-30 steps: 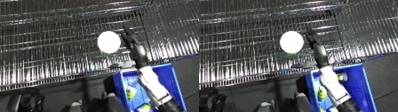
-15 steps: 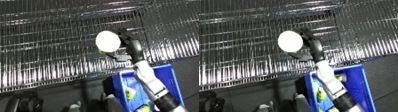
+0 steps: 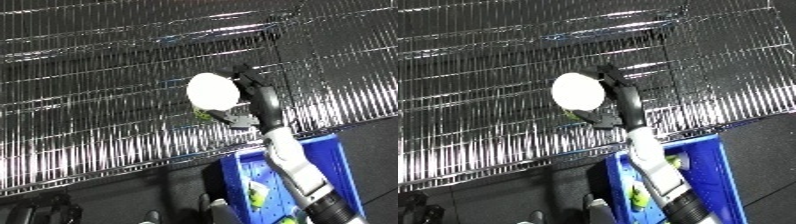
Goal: Pick up the object and place it into the box
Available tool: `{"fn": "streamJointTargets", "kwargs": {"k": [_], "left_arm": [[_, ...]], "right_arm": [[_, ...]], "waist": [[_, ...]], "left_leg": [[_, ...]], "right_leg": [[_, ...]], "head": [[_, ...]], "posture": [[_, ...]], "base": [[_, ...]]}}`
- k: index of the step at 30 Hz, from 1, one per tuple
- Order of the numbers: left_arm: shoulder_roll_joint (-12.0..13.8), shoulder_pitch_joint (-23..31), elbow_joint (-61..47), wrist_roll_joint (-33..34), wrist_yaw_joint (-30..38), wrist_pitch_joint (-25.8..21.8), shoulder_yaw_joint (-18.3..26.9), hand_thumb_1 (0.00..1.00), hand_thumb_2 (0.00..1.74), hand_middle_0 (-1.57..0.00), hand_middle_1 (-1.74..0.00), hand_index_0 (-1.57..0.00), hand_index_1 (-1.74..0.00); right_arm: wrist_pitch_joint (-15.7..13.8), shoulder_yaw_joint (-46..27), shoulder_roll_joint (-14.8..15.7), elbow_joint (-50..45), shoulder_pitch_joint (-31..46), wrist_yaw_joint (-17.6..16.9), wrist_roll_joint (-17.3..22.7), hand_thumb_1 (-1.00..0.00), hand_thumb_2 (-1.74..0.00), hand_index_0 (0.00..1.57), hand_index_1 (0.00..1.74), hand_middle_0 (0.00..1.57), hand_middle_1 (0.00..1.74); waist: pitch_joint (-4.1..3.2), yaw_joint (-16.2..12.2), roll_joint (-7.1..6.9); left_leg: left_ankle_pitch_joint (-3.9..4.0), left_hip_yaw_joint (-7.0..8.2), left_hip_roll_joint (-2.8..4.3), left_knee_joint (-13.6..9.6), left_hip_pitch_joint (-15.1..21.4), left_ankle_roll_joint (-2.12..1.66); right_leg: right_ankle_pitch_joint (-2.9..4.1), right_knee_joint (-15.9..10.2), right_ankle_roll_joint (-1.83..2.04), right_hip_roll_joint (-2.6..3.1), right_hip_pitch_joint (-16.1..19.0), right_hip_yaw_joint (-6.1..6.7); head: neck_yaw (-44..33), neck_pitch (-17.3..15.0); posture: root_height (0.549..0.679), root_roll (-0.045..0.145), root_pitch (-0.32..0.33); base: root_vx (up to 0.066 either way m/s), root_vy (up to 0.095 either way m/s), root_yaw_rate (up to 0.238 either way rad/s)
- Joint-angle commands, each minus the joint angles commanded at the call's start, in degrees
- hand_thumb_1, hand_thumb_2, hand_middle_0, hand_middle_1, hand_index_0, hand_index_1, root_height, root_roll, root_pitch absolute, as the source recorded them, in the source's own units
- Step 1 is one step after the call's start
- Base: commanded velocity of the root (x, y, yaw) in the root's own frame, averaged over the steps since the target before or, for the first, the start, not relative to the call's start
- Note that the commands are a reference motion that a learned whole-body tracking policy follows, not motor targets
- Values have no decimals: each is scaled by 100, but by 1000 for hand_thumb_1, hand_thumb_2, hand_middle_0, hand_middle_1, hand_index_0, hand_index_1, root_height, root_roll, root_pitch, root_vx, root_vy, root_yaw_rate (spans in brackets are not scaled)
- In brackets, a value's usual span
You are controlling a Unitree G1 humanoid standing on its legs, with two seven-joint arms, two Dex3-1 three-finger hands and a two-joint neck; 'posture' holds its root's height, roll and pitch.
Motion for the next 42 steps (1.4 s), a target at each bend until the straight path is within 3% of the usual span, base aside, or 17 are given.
{"fn": "streamJointTargets", "kwargs": {"k": [4, 15, 23, 28, 33, 38, 42], "left_arm": [[-3, 79, -14, 29, -25, -40, 67, 1000, 1740, -1570, -1740, -1570, -1740], [-26, 498, -124, 126, -61, -112, 458, 1000, 1740, -1570, -1740, -1570, -1740], [-19, 729, -262, 212, -136, -106, 795, 1000, 1740, -1570, -1740, -1570, -1740], [1, 792, -358, 182, -114, -139, 938, 1000, 1740, -1570, -1740, -1570, -1740], [-59, 780, -341, 127, -28, -290, 1030, 1000, 1740, -1570, -1740, -1570, -1740], [-147, 783, -277, 39, 71, -532, 1079, 1000, 1740, -1570, -1740, -1570, -1740], [-235, 811, -220, -7, 116, -750, 1087, 1000, 1740, -1570, -1740, -1570, -1740]], "right_arm": [[-117, -183, -31, -424, 274, -75, -80, -750, -1305, 1178, 1305, 1178, 1305], [-616, -863, -50, -1751, 1646, -253, -349, -750, -1305, 1178, 1305, 1178, 1305], [-1106, -1299, -48, -2395, 2566, -719, -534, -750, -1305, 1178, 1305, 1178, 1305], [-1424, -1564, -30, -2693, 3000, -1037, -522, -750, -1305, 1178, 1305, 1178, 1305], [-1622, -1843, -66, -2800, 3300, -1134, -571, -750, -1305, 1178, 1305, 1178, 1305], [-1775, -2169, -237, -2751, 3605, -1128, -389, -750, -1305, 1178, 1305, 1178, 1305], [-1895, -2377, -304, -2579, 3916, -1054, -189, -750, -1305, 1178, 1305, 1178, 1305]], "waist": [[-35, -94, -43], [-291, -425, -163], [-403, -671, -189], [-412, -864, -189], [-393, -1107, -164], [-316, -1363, -89], [-245, -1545, -39]], "left_leg": [[14, 15, 48, -171, 151, -12], [11, 136, 205, -507, 435, -9], [29, 246, 304, -794, 646, 3], [59, 325, 360, -975, 757, -3], [151, 445, 444, -1237, 886, -32], [236, 582, 499, -1434, 968, -75], [262, 669, 530, -1512, 1012, -105]], "right_leg": [[47, -184, 31, 26, 152, 46], [122, -575, 99, 100, 422, 187], [189, -873, 145, 162, 598, 324], [265, -1106, 172, 217, 696, 428], [380, -1378, 198, 235, 754, 535], [447, -1541, 205, 264, 733, 632], [441, -1563, 197, 282, 707, 686]], "head": [[-41, 0], [-3, 97], [392, 303], [709, 497], [1044, 746], [1389, 1127], [1660, 1302]], "posture": [[603, 57, -1], [616, 55, 10], [625, 54, 26], [631, 56, 36], [637, 62, 50], [640, 69, 64], [641, 75, 71]], "base": [[-33, -10, -136], [-24, -5, -177], [-53, -9, -203], [-77, 15, -271], [-78, 65, -304], [-76, 101, -255], [-54, 96, -173]]}}
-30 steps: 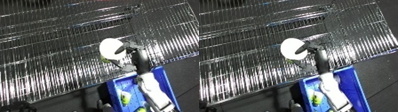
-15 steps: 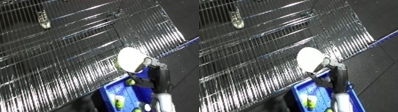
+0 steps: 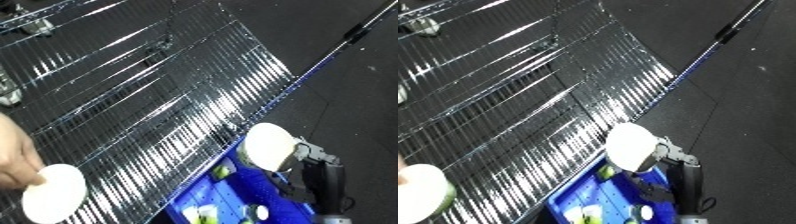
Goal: Pick up the object and place it into the box
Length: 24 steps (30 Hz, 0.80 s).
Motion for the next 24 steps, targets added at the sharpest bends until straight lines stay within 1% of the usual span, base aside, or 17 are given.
{"fn": "streamJointTargets", "kwargs": {"k": [3, 4, 6, 7, 8, 9, 12, 13, 14, 15, 19, 24], "left_arm": [[-55, 43, 22, -36, 12, -129, 15, 1000, 1740, -1570, -1740, -1570, -1740], [-76, 63, 24, -52, 21, -181, 26, 1000, 1740, -1570, -1740, -1570, -1740], [-86, 65, 30, -64, 55, -231, 17, 1000, 1740, -1570, -1740, -1570, -1740], [-86, 65, 30, -64, 55, -231, 17, 1000, 1740, -1570, -1740, -1570, -1740], [-91, 63, 40, -71, 75, -260, 8, 1000, 1740, -1570, -1740, -1570, -1740], [-110, 46, 73, -76, 124, -316, -24, 1000, 1740, -1570, -1740, -1570, -1740], [-144, 0, 128, -57, 197, -381, -86, 1000, 1740, -1570, -1740, -1570, -1740], [-144, 0, 128, -57, 197, -381, -86, 1000, 1740, -1570, -1740, -1570, -1740], [-151, -21, 142, -45, 219, -394, -107, 1000, 1740, -1570, -1740, -1570, -1740], [-159, -64, 164, -25, 254, -406, -145, 1000, 1740, -1570, -1740, -1570, -1740], [-158, -148, 203, -1, 291, -400, -202, 1000, 1740, -1570, -1740, -1570, -1740], [-175, -267, 270, 24, 346, -377, -247, 1000, 1740, -1570, -1740, -1570, -1740]], "right_arm": [[-27, -76, -9, 200, 238, 94, 82, -750, -1305, 1178, 1305, 1178, 1305], [-33, -83, -11, 330, 350, 117, 105, -750, -1305, 1178, 1305, 1178, 1305], [-42, -73, -13, 454, 429, 120, 161, -650, -1131, 1020, 1131, 1020, 1131], [-42, -73, -13, 454, 429, 120, 161, -650, -1131, 1020, 1131, 1020, 1131], [-44, -69, -14, 517, 460, 134, 196, -600, -1044, 942, 1044, 942, 1044], [-62, -49, -15, 654, 502, 216, 273, -500, -870, 785, 870, 785, 870], [-78, -1, -15, 869, 529, 366, 375, -350, -609, 549, 609, 549, 609], [-78, -1, -15, 869, 529, 366, 375, -350, -609, 549, 609, 549, 609], [-76, 18, -16, 927, 521, 394, 410, -300, -522, 471, 522, 471, 522], [-64, 60, -17, 1021, 490, 417, 464, -200, -348, 314, 348, 314, 348], [-56, 147, -13, 1141, 411, 381, 497, 0, 0, 0, 0, 0, 0], [-28, 204, 15, 1218, 338, 269, 432, 0, 0, 0, 0, 0, 0]], "waist": [[48, -115, 29], [75, -171, 42], [99, -220, 52], [99, -220, 52], [109, -243, 56], [128, -282, 63], [149, -315, 69], [149, -315, 69], [152, -317, 71], [154, -309, 74], [148, -274, 81], [151, -247, 71]], "left_leg": [[-21, 55, 16, 0, 41, -6], [-31, 78, 21, -7, 70, -4], [-35, 93, 19, -28, 100, 1], [-35, 93, 19, -28, 100, 1], [-37, 98, 16, -38, 113, 3], [-43, 105, 9, -46, 133, 10], [-56, 105, -16, -47, 149, 16], [-56, 105, -16, -47, 149, 16], [-58, 101, -25, -51, 150, 18], [-56, 91, -42, -64, 147, 21], [-41, 60, -84, -98, 136, 25], [-18, 28, -117, -123, 112, 30]], "right_leg": [[-15, 7, -9, -3, -7, 30], [-21, 11, -18, -1, -11, 44], [-26, 13, -26, 11, -16, 56], [-26, 13, -26, 11, -16, 56], [-30, 16, -29, 19, -19, 62], [-34, 23, -35, 30, -20, 72], [-37, 19, -45, 47, -10, 88], [-37, 19, -45, 47, -10, 88], [-38, 13, -48, 53, -8, 91], [-36, 1, -53, 63, -9, 90], [-22, -23, -57, 77, -10, 84], [-23, -7, -61, 99, -21, 79]], "head": [[147, 22], [281, 20], [403, 4], [403, 4], [417, -4], [516, -61], [597, -101], [597, -101], [610, -124], [625, -175], [625, -327], [530, -517]], "posture": [[641, 80, 72], [641, 82, 72], [640, 83, 73], [640, 83, 73], [640, 83, 73], [640, 83, 72], [640, 84, 71], [640, 84, 71], [640, 84, 71], [640, 84, 73], [640, 83, 76], [640, 81, 78]], "base": [[-26, 78, -111], [-16, 60, -89], [-11, 60, -95], [-10, 63, -102], [-6, 57, -92], [9, 52, -80], [12, 37, -55], [9, 30, -48], [2, 13, -24], [-3, -3, -4], [0, -9, 16], [5, -7, 35]]}}
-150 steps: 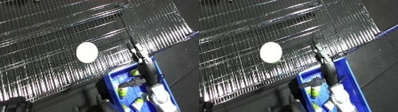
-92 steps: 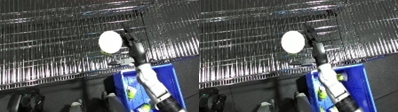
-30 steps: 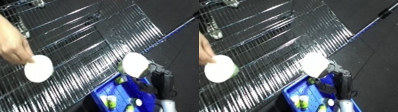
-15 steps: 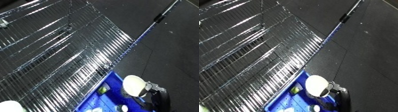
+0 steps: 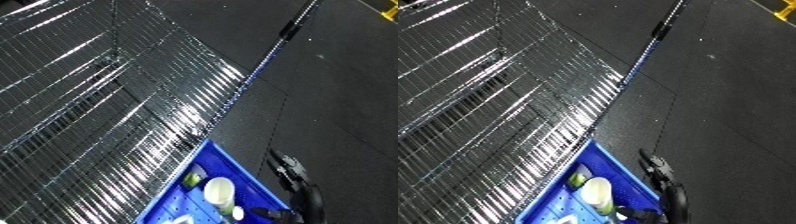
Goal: Pick up the object and place it into the box
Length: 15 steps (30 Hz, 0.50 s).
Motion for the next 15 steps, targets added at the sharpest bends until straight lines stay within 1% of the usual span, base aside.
{"fn": "streamJointTargets", "kwargs": {"k": [3, 6, 8, 12, 14, 15], "left_arm": [[-11, -43, 25, 7, 10, 19, -21, 1000, 1740, -1570, -1740, -1570, -1740], [-4, -42, 32, -14, -13, 31, -31, 1000, 1740, -1570, -1740, -1570, -1740], [-1, -41, 33, -19, -29, 34, -36, 1000, 1740, -1570, -1740, -1570, -1740], [29, -68, -4, 11, -100, 114, -83, 1000, 1740, -1570, -1740, -1570, -1740], [47, -115, -8, 36, -128, 163, -130, 1000, 1740, -1570, -1740, -1570, -1740], [59, -178, 9, 55, -136, 201, -183, 1000, 1740, -1570, -1740, -1570, -1740]], "right_arm": [[22, 23, 36, 12, -17, -111, -63, 0, 0, 0, 0, 0, 0], [16, 63, 77, -51, 2, -18, -98, 0, 0, 0, 0, 0, 0], [3, 83, 89, -84, 6, 32, -120, 0, 0, 0, 0, 0, 0], [-3, 231, 118, -252, -100, 161, -210, 0, 0, 0, 0, 0, 0], [59, 351, 107, -347, -248, 184, -284, 0, 0, 0, 0, 0, 0], [146, 480, 83, -434, -419, 202, -388, 0, 0, 0, 0, 0, 0]], "waist": [[12, 20, -15], [29, 50, -40], [36, 67, -51], [51, 195, -111], [49, 285, -140], [46, 369, -163]], "left_leg": [[13, -20, -5, -1, -23, -2], [24, -44, -3, 17, -48, -5], [26, -54, -3, 29, -59, -7], [26, -139, -37, 102, -125, -10], [32, -195, -67, 115, -152, -13], [39, -242, -92, 122, -174, -17]], "right_leg": [[-8, 21, -8, 12, -5, -7], [-21, 49, -16, 16, 1, -20], [-26, 62, -19, 16, 3, -26], [-42, 100, -28, 10, 20, -68], [-39, 83, -31, 1, 40, -96], [-33, 61, -32, -15, 60, -126]], "head": [[-107, -128], [-318, -271], [-403, -302], [-809, -390], [-969, -414], [-1108, -425]], "posture": [[640, 81, 79], [640, 81, 78], [639, 81, 77], [639, 80, 73], [639, 80, 72], [640, 79, 71]], "base": [[7, -9, 46], [13, -15, 71], [12, -27, 114], [-2, -68, 185], [-7, -90, 223], [7, -72, 172]]}}
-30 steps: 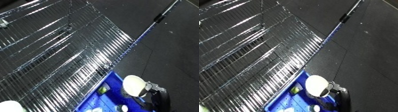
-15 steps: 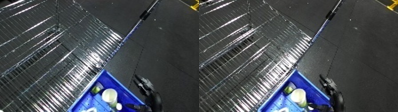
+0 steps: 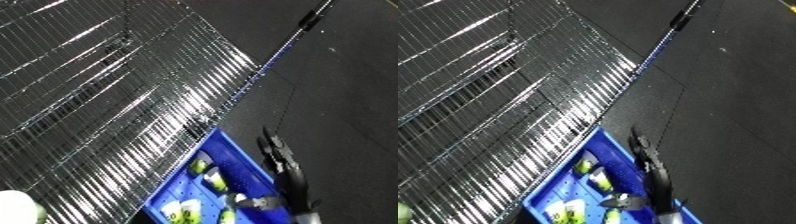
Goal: Pick up the object and place it into the box
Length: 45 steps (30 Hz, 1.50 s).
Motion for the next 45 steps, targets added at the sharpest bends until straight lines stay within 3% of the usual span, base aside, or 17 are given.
{"fn": "streamJointTargets", "kwargs": {"k": [5, 14, 23, 27, 35, 45], "left_arm": [[22, -67, 21, 42, -1, 110, -50, 1000, 1740, -1570, -1740, -1570, -1740], [99, 72, 26, 51, -212, 399, -26, 1000, 1740, -1570, -1740, -1570, -1740], [156, 20, -67, 163, -315, 630, -27, 1000, 1740, -1570, -1740, -1570, -1740], [178, -37, -80, 191, -327, 746, -36, 1000, 1740, -1570, -1740, -1570, -1740], [207, -3, -130, 218, -353, 921, -47, 1000, 1740, -1570, -1740, -1570, -1740], [246, 94, -174, 55, -455, 992, -101, 1000, 1740, -1570, -1740, -1570, -1740]], "right_arm": [[222, 217, -59, -153, -294, 95, -198, 0, 0, 0, 0, 0, 0], [438, 552, -66, -198, -690, 447, -359, 0, 0, 0, 0, 0, 0], [770, 866, 59, -180, -1036, 687, -409, 0, 0, 0, 0, 0, 0], [905, 981, 127, -65, -1255, 754, -465, 0, 0, 0, 0, 0, 0], [1060, 1123, 253, 129, -1585, 847, -519, 0, 0, 0, 0, 0, 0], [1114, 1236, 335, 308, -1956, 855, -551, 0, 0, 0, 0, 0, 0]], "waist": [[-13, 159, -41], [-73, 497, -107], [-146, 785, -146], [-162, 910, -155], [-132, 1096, -129], [-62, 1238, -54]], "left_leg": [[-15, -79, -21, 85, -62, 4], [-126, -237, -64, 457, -170, 14], [-153, -384, -160, 720, -265, 24], [-160, -435, -188, 859, -331, 25], [-149, -486, -221, 1059, -463, 24], [-118, -479, -244, 1250, -624, 34]], "right_leg": [[-22, 61, -8, -22, 9, -60], [-166, 371, -50, -103, 77, -212], [-262, 587, -76, -143, 96, -346], [-274, 685, -77, -195, 63, -416], [-315, 914, -86, -284, -59, -530], [-309, 1170, -74, -378, -275, -602]], "head": [[-108, 29], [-322, -544], [-1135, -926], [-1531, -1051], [-1896, -1029], [-2007, -629]], "posture": [[639, 75, 64], [633, 71, 31], [628, 68, 7], [625, 66, -3], [618, 63, -16], [610, 62, -27]], "base": [[28, -65, 128], [63, -44, 138], [60, -42, 177], [50, -41, 192], [47, -20, 154], [58, 3, 114]]}}
